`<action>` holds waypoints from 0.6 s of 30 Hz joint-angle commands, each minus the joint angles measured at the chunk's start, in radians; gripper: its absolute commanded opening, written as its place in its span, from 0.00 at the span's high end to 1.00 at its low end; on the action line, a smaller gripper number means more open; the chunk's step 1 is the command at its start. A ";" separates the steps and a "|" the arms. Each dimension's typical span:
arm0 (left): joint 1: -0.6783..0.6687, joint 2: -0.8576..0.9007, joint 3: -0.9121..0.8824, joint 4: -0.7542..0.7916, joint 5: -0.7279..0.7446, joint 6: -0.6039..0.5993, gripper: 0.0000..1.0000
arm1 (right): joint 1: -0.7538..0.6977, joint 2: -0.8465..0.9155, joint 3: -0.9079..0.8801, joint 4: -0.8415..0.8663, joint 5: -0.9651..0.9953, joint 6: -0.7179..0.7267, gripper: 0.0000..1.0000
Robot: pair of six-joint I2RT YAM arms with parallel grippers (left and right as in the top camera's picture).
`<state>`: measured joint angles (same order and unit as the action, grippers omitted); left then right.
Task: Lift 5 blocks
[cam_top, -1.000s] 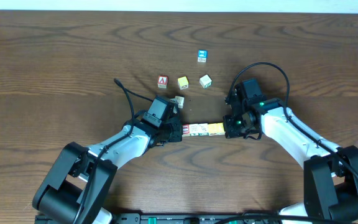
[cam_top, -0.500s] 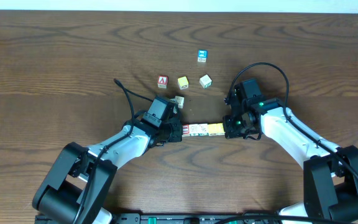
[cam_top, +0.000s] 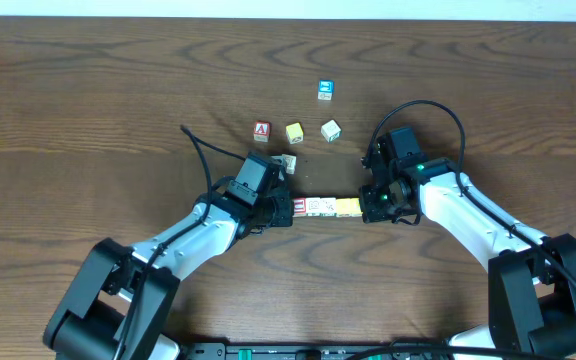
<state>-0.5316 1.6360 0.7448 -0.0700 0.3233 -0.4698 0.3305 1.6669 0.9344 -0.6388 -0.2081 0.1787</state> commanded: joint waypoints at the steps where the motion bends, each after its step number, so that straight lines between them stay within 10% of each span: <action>1: -0.024 -0.032 0.008 0.014 0.114 0.024 0.93 | 0.044 -0.014 0.006 0.015 -0.167 -0.012 0.99; 18: -0.024 -0.035 0.008 0.008 0.114 0.024 0.93 | 0.044 -0.019 0.013 0.014 -0.178 -0.012 0.99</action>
<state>-0.5316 1.6318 0.7448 -0.0818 0.3241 -0.4664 0.3305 1.6669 0.9344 -0.6388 -0.2100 0.1783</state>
